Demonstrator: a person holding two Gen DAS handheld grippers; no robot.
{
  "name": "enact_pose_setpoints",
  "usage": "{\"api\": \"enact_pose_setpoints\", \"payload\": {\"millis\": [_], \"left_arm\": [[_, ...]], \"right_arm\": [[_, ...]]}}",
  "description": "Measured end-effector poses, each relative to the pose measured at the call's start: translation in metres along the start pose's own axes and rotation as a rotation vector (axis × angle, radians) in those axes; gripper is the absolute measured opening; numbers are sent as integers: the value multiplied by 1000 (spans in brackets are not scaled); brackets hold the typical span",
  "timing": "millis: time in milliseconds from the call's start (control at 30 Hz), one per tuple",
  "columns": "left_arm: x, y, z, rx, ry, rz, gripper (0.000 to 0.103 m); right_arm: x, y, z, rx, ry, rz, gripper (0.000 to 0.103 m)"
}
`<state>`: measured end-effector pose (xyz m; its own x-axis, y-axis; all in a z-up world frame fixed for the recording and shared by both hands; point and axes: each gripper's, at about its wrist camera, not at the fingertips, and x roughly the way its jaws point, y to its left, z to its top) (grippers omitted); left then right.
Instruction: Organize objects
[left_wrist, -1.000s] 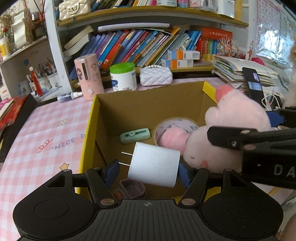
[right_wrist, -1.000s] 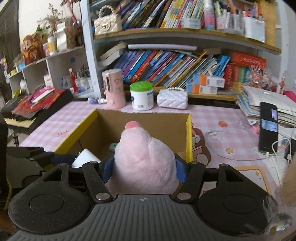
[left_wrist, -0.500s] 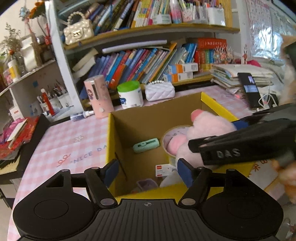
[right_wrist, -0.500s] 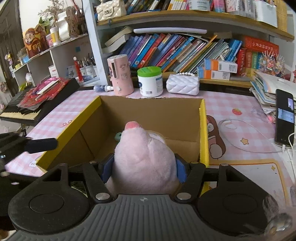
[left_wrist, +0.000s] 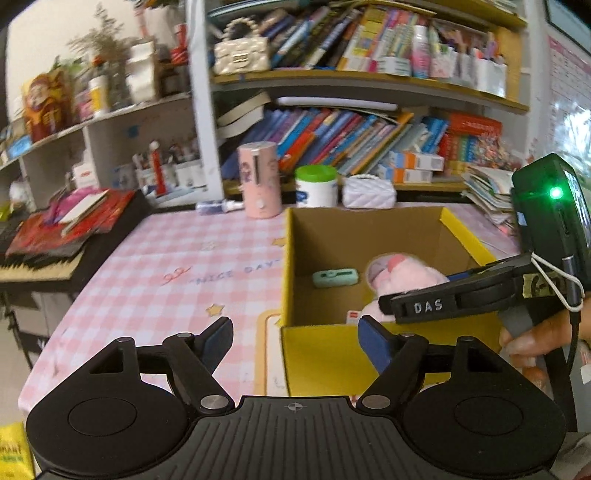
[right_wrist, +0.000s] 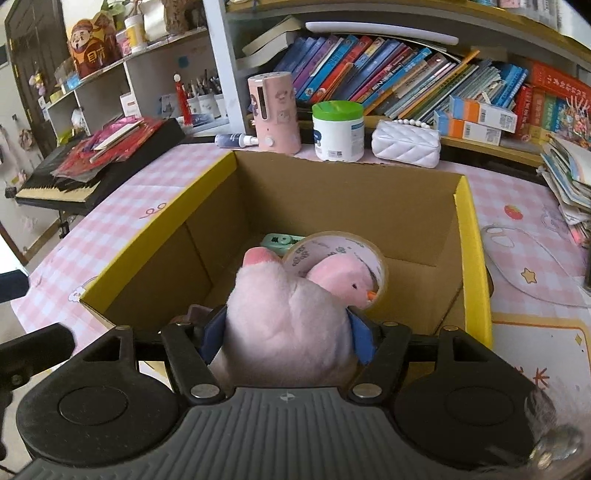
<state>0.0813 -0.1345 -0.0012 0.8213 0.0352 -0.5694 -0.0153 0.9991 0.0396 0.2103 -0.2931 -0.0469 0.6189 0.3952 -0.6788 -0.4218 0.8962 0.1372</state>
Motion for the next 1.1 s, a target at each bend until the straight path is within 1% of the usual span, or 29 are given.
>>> {"api": "enact_pose_setpoints", "payload": {"millis": [133,267,400,500,567,700,867,1100], "left_arm": [[-4,9,-8,-52,22,36,81],[-8,17,-15,-72,36,71,82],[-15,25,-21,-93,43,88,83],[-18,32,-22,-113,37,96,87],[-20,37,-22,-121,25,102,89],[-23,49,-22,-136,8,97,92],[-32,66,-19,-147,-26,92,98],[-41,83,-5,-142,-81,53,99]], "right_arm": [[6,3,3,-18,5,3,69],[11,4,1,-25,6,-3,75],[14,6,-2,-16,-9,-21,77],[14,7,-1,0,-8,-37,83],[11,8,-1,9,-17,-47,89],[-9,17,-1,5,-98,-67,97],[-37,35,0,34,-184,-137,100],[-86,67,-3,74,-323,-253,103]]}}
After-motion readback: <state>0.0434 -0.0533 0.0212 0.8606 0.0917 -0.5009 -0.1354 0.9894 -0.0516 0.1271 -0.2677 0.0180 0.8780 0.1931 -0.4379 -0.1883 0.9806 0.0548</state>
